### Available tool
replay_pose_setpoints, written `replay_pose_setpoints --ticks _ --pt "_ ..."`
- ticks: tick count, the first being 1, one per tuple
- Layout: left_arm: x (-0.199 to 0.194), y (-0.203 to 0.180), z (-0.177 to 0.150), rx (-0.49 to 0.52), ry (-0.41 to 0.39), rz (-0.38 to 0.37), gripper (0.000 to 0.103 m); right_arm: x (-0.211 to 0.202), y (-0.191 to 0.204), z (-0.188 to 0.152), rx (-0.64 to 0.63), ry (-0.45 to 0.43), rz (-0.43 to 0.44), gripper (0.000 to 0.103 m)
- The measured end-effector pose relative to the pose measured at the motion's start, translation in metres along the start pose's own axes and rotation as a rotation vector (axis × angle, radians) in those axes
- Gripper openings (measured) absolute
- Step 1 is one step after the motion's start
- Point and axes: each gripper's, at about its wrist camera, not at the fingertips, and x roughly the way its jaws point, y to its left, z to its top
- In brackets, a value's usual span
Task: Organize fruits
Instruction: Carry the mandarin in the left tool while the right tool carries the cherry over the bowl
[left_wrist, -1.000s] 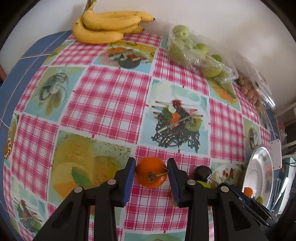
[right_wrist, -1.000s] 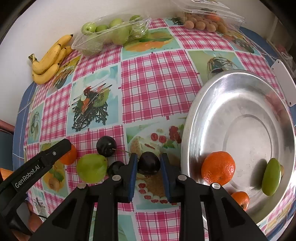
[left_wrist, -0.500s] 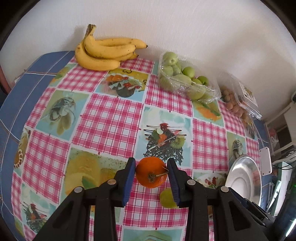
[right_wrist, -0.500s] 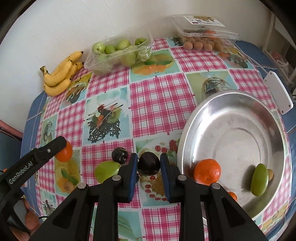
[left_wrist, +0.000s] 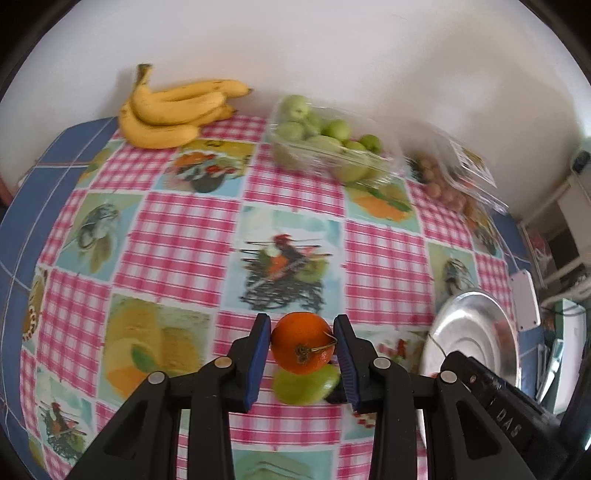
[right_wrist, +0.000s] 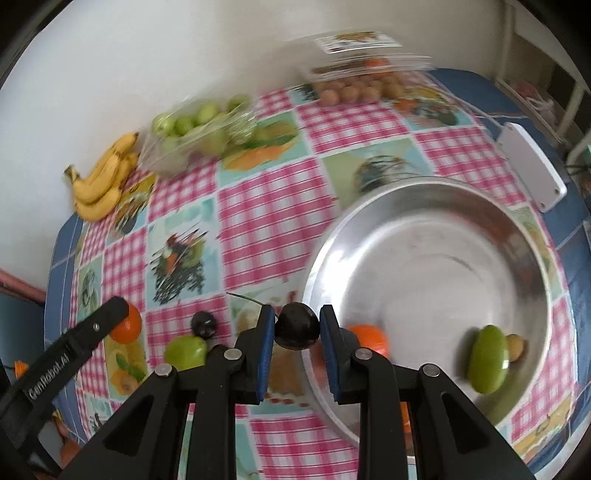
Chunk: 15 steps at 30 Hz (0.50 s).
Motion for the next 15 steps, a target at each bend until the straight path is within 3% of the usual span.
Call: replay_pose_setpoints --ticks 15 --pt "0.012 -0.11 -0.03 0.213 0.056 -0.11 0.038 -0.025 -0.103 0.01 0.221 -0.046 -0.06 0.026"
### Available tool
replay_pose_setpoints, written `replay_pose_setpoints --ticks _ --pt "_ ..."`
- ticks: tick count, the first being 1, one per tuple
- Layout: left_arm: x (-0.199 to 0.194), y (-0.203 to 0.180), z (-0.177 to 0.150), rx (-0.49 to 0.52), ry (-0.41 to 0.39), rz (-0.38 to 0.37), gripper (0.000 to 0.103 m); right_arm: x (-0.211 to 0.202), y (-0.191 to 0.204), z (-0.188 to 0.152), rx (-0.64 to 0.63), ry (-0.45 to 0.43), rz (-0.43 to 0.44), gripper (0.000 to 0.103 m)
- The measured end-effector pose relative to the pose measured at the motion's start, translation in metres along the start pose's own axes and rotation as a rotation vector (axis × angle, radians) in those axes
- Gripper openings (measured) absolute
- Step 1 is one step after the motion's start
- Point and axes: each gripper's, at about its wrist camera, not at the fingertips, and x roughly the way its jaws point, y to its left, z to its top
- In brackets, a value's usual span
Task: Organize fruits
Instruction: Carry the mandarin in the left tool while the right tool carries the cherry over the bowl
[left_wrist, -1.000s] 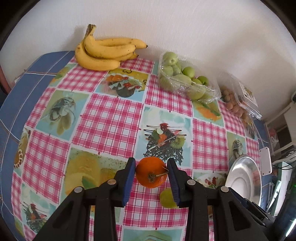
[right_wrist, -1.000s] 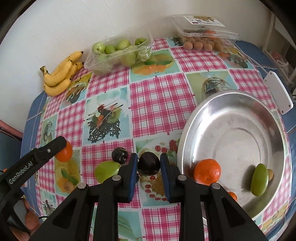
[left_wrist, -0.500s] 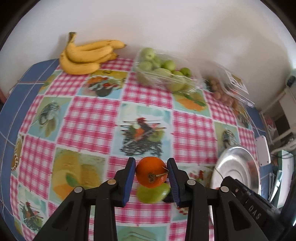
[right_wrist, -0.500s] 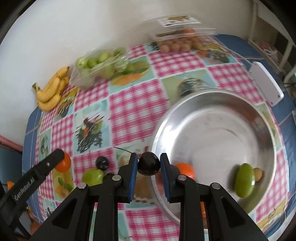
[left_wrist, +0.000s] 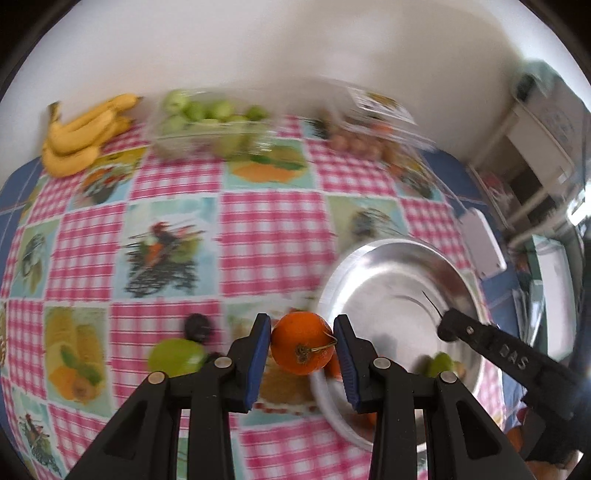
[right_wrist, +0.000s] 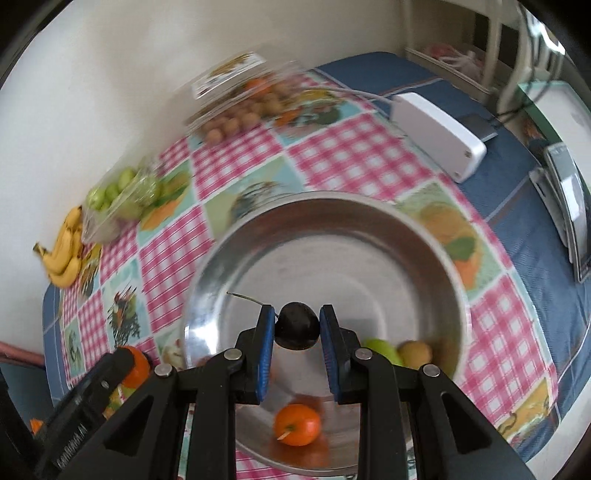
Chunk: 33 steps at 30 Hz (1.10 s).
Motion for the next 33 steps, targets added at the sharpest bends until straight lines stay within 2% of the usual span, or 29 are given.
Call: replay_pose_setpoints --ticks 5,10,21,33 --pt "0.008 -0.039 -0.007 0.086 0.016 -0.05 0.038 -0.009 -0.023 0.004 0.047 -0.02 -0.014 0.026" --pt "0.02 -0.066 -0.014 0.147 0.032 -0.056 0.038 -0.013 -0.041 0.008 0.069 -0.032 -0.021 0.026" --pt "0.042 -0.082 -0.025 0.187 0.065 -0.036 0.038 0.015 -0.054 0.005 0.077 0.034 -0.019 0.026" --pt "0.052 -0.093 -0.03 0.214 0.089 -0.038 0.038 0.024 -0.059 0.004 0.074 0.053 -0.033 0.026"
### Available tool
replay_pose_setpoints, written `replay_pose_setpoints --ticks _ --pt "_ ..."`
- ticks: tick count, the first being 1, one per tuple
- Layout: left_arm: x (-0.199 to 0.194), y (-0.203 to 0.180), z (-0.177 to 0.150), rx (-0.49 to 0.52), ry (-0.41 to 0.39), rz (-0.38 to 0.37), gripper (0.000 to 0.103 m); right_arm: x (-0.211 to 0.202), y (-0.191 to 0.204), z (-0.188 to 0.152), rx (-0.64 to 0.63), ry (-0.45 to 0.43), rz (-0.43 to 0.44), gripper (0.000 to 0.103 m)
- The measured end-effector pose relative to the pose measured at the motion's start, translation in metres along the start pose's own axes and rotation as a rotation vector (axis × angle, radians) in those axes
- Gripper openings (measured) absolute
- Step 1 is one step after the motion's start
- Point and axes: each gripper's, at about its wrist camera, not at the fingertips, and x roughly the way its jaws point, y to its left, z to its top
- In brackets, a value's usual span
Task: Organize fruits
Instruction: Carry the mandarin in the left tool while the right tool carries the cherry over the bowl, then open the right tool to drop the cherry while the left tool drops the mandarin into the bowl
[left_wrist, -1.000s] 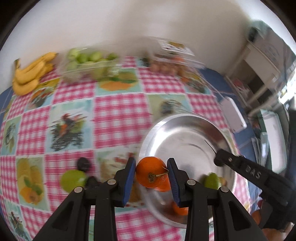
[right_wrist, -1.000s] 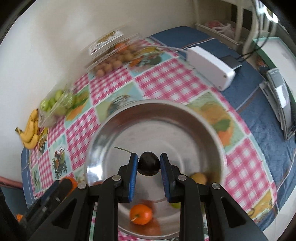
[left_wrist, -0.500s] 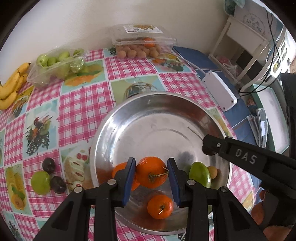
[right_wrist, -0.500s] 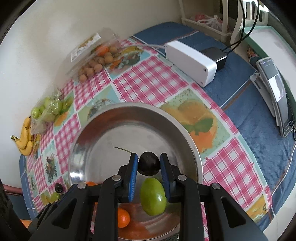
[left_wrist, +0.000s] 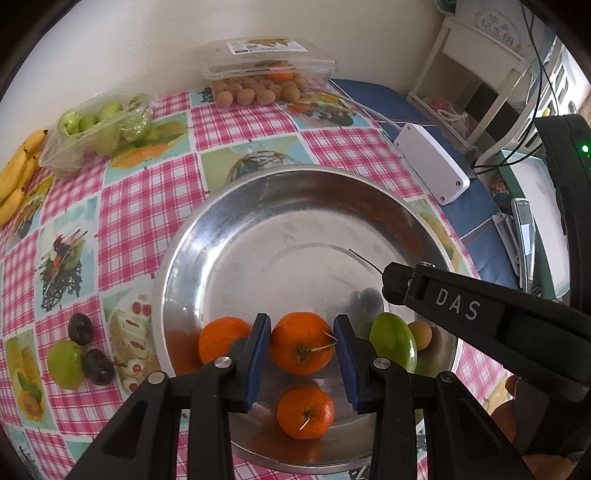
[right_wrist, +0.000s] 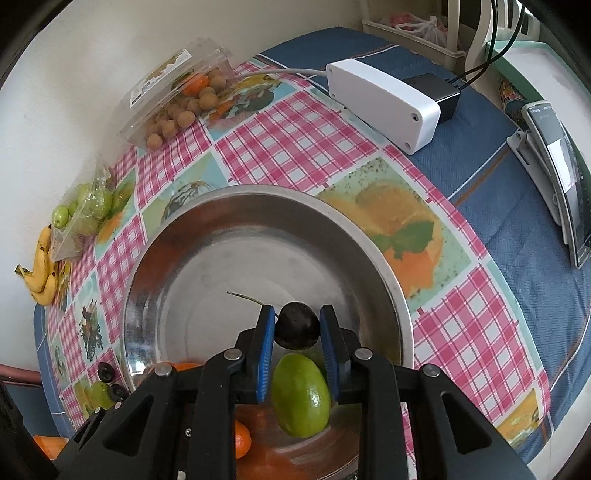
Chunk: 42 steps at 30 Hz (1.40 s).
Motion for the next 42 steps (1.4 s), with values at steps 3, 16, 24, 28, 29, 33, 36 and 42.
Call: replay_pose_setpoints --ticks 3,16,24,28,29,33,36,42 --pt "0.003 -0.001 -0.001 0.002 0.008 0.001 0.038 0.007 0.002 0.0 0.002 0.007 -0.007 0.026" --pt "0.018 -0.008 -0.011 -0.001 0.03 0.008 0.038 0.021 0.003 -0.004 -0.011 0.029 -0.034 0.026" --pt "0.019 -0.006 -0.009 -0.007 0.029 0.005 0.038 0.022 0.004 -0.002 -0.01 0.03 -0.034 0.027" --pt "0.019 -0.005 -0.009 -0.009 0.029 0.002 0.038 0.021 0.002 -0.002 -0.002 0.03 -0.029 0.027" --pt "0.019 -0.005 -0.009 -0.01 0.029 0.002 0.038 0.021 0.002 -0.002 0.0 0.03 -0.028 0.027" --pt "0.019 -0.005 -0.008 -0.005 0.031 0.002 0.04 0.021 0.001 -0.001 0.002 0.031 -0.023 0.027" --pt "0.02 -0.005 -0.008 -0.004 0.032 0.002 0.04 0.019 0.001 -0.001 0.003 0.027 -0.02 0.032" --pt "0.02 -0.006 -0.006 0.0 0.037 -0.009 0.044 0.009 0.001 0.002 0.0 0.002 -0.017 0.035"
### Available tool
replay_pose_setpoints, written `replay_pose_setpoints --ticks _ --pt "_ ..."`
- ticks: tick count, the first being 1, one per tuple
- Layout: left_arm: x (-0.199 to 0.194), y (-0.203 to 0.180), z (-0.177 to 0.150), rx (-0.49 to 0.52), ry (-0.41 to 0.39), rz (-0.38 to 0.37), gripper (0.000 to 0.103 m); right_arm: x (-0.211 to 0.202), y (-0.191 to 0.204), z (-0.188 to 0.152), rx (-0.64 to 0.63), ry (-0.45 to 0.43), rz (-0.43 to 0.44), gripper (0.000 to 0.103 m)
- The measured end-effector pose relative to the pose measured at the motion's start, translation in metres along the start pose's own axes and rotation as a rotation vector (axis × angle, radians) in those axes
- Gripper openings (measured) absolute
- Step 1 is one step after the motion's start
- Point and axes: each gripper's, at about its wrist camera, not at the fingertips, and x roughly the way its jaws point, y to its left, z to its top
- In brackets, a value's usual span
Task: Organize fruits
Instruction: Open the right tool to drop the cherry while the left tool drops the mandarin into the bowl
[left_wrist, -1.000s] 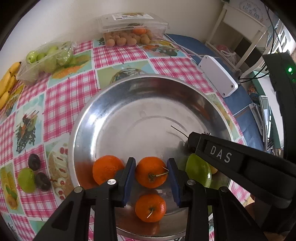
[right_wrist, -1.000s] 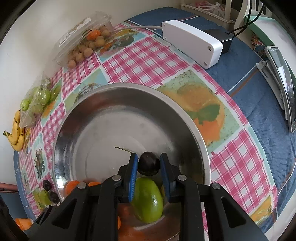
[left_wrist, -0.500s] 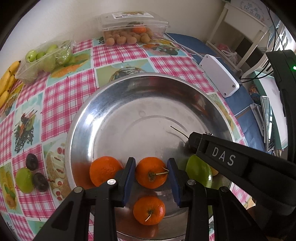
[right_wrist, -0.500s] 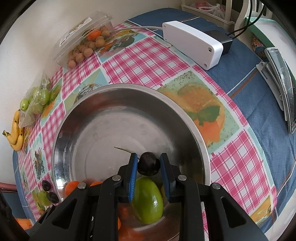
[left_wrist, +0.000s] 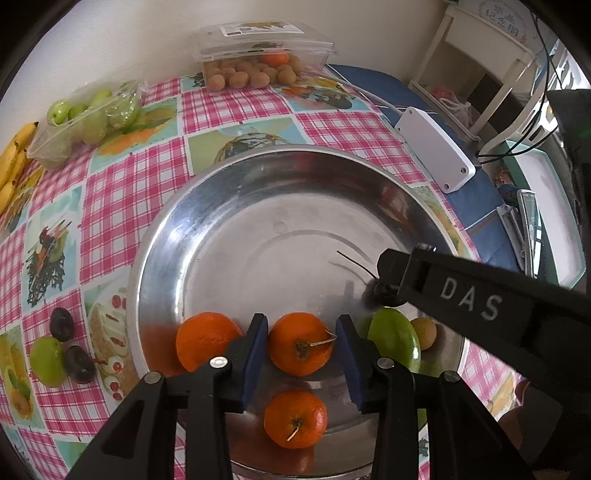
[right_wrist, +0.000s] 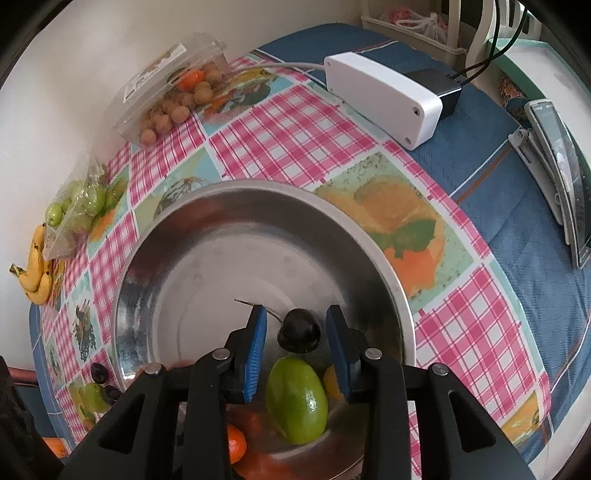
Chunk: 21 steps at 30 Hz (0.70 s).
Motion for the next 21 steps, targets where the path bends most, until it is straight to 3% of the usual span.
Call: replay_pose_setpoints --ticks 11,21 --pt "-0.021 -0.004 0.007 0.021 -0.04 -0.02 0.046 -0.029 0.003 0.003 -0.008 -0.069 0.006 0.035" --pt "-0.033 0.013 0.011 -0.029 -0.06 -0.009 0.046 -0.041 0.006 0.002 -0.015 -0.085 -0.001 0.035"
